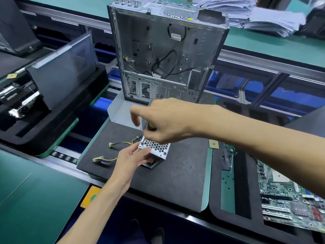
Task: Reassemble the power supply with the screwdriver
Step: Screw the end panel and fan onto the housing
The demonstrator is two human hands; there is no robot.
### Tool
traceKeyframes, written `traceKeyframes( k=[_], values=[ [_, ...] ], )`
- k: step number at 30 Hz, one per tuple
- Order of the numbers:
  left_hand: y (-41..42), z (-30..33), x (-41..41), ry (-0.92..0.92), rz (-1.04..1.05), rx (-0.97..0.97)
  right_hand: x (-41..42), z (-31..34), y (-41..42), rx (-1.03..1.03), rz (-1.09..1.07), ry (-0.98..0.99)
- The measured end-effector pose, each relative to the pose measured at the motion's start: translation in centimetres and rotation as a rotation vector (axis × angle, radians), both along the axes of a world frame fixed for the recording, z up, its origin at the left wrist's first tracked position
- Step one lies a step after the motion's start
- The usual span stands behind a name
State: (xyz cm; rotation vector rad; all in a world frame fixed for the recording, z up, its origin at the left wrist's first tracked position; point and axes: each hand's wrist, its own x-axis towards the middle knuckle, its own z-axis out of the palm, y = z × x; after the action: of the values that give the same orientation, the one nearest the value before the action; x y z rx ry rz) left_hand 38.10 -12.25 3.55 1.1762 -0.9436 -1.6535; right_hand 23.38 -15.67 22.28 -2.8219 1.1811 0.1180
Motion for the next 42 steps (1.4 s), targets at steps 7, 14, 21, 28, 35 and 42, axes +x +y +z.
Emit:
traceKeyframes(
  k=[7, 14, 21, 28, 35, 42],
  values=[
    [0.0, 0.4, -0.1, -0.004, 0.012, 0.007, 0.6, 0.0, -0.6, 0.056, -0.109, 0.078],
    [0.1, 0.4, -0.4, 0.003, 0.022, 0.001, 1.0, 1.0, -0.2, -0.246, 0.084, 0.296],
    [-0.1, 0.2, 0.0, 0.006, 0.039, 0.008, 2.3, -0.3, -0.2, -0.117, -0.145, 0.259],
    [-0.2, 0.4, -0.2, 0.024, 0.038, 0.034, 2.4, 1.1, 0.4, -0.157, 0.083, 0.379],
    [-0.3, 0.6, -0.4, 0.015, 0.007, 0.062, 2.2, 0.6, 1.5, -0.040, -0.123, 0.295],
    [-0.5, 0.4, -0.4, 0.040, -0.021, 0.067, 2.4, 1.2, 1.8, 0.084, -0.230, 0.323]
  ],
)
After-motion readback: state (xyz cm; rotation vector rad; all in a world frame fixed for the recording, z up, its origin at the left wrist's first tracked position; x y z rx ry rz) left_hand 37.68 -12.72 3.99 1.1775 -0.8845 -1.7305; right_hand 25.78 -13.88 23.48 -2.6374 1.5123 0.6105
